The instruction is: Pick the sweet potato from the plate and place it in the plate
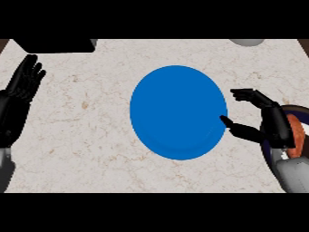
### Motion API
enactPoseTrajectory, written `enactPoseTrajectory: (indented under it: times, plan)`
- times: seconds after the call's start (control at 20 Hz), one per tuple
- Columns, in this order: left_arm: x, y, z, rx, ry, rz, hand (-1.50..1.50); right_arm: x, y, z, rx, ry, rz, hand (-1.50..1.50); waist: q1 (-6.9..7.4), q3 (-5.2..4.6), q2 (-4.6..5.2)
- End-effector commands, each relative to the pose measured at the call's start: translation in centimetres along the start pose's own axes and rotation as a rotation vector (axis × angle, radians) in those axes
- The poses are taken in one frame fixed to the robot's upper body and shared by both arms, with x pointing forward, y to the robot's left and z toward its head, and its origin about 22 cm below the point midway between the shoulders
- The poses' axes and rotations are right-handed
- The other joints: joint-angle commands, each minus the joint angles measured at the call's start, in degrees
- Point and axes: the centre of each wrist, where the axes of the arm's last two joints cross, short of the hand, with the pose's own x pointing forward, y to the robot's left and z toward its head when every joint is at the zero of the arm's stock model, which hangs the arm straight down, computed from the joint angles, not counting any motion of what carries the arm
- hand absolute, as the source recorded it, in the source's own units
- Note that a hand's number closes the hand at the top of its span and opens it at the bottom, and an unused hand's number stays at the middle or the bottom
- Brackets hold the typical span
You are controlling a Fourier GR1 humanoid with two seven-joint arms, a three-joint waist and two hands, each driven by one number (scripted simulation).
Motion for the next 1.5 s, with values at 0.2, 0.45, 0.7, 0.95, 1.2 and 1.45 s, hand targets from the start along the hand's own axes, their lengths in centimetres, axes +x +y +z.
enactPoseTrajectory:
  times: [0.2, 0.45, 0.7, 0.95, 1.2, 1.45]
  plan:
    - [-1.0, -0.4, -0.8, -0.023, 0.002, -0.006, 0.00, -0.8, -4.4, 3.0, -0.206, -0.139, -0.090, -1.50, 0.56, -0.01, -0.27]
    - [-0.3, 0.4, -1.1, -0.045, 0.005, 0.004, 0.00, 3.6, -10.5, 1.9, -0.180, -0.068, 0.153, -1.50, 0.33, -0.10, -0.41]
    - [-1.0, 0.7, -1.5, -0.023, 0.008, -0.008, 0.00, 6.1, -13.5, 1.8, -0.007, 0.219, 0.426, -1.50, -0.13, -0.32, -0.30]
    - [-1.1, -0.6, -0.9, -0.034, -0.012, -0.005, 0.00, 9.2, -15.4, 1.3, 0.184, 0.443, 0.643, -1.50, 0.78, -0.29, -0.34]
    - [1.1, 0.3, -2.3, -0.038, -0.019, -0.009, 0.00, 9.5, -14.6, 0.5, 0.349, 0.622, 0.664, -1.50, 1.49, -0.08, -0.18]
    - [-0.9, -0.1, -1.4, -0.060, -0.008, 0.006, 0.00, 9.7, -13.9, -1.2, 0.362, 0.666, 0.689, -1.50, 1.51, -0.02, -0.15]
